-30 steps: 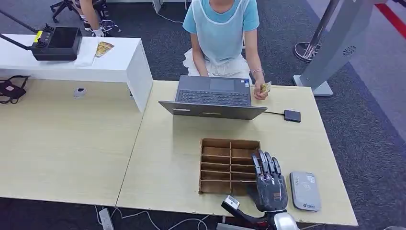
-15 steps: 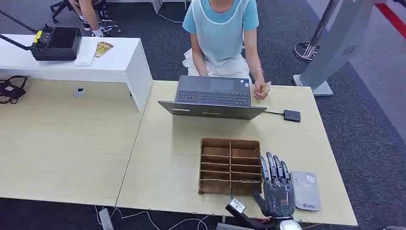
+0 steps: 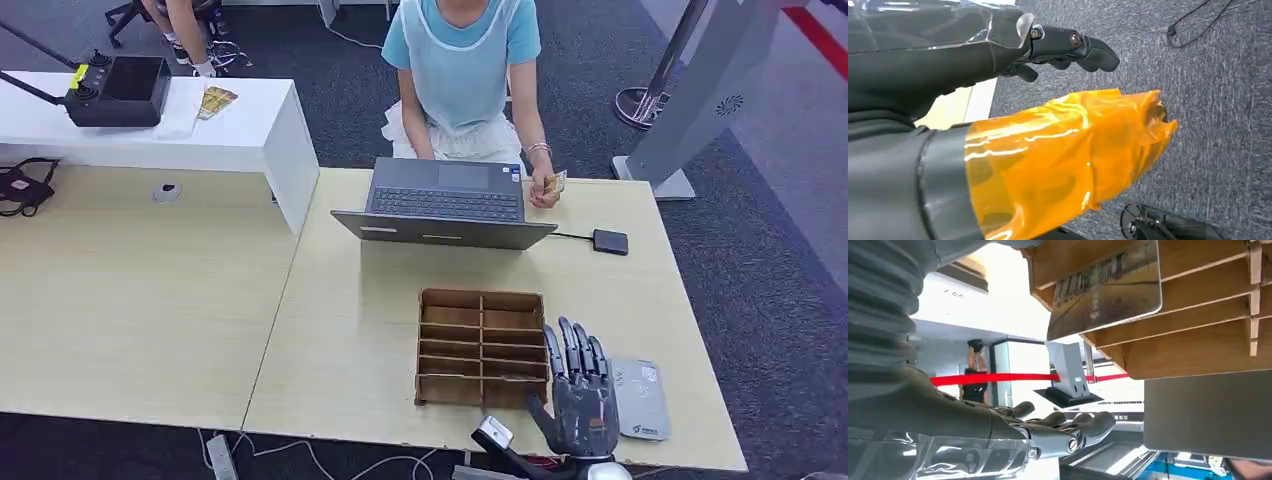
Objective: Pass the card to the sensor for recognition and then transmit it.
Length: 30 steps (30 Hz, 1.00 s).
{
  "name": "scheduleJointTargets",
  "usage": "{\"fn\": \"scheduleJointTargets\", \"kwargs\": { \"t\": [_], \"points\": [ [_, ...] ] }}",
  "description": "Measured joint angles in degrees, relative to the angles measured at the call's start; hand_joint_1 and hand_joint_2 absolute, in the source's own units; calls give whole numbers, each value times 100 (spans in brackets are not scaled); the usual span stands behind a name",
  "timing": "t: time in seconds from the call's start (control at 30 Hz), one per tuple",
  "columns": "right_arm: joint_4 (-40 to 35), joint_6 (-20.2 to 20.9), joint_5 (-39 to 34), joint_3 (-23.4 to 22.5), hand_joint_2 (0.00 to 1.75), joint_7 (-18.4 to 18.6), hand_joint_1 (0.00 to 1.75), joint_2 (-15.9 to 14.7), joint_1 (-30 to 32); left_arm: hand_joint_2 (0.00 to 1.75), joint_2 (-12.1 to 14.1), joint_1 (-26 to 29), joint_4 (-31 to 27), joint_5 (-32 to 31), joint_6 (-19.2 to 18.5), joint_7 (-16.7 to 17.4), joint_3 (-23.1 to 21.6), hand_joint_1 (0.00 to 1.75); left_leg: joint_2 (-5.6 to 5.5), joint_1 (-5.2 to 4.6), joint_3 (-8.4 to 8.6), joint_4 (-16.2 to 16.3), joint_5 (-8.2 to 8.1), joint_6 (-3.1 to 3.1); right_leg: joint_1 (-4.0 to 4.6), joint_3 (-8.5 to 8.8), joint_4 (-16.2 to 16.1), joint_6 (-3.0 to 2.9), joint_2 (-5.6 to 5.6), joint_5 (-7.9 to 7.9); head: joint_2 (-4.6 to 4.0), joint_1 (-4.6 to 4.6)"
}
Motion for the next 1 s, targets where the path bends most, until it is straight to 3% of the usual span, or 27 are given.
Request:
{"fn": "scheduleJointTargets", "kwargs": {
  "t": [0.6,1.0],
  "points": [
    [-114,11,2,0,175,0,0,-42,26,0,0,0,0,0,0,0,0,0,0,0,0,0,0,0,0,0,0,0,0,0,0,0],
    [-241,87,-72,15,175,4,9,-101,40,0,0,-1,0,0,0,0,0,0,0,0,0,0,0,0,0,1,0,0,0,0,0,0]
  ]
}}
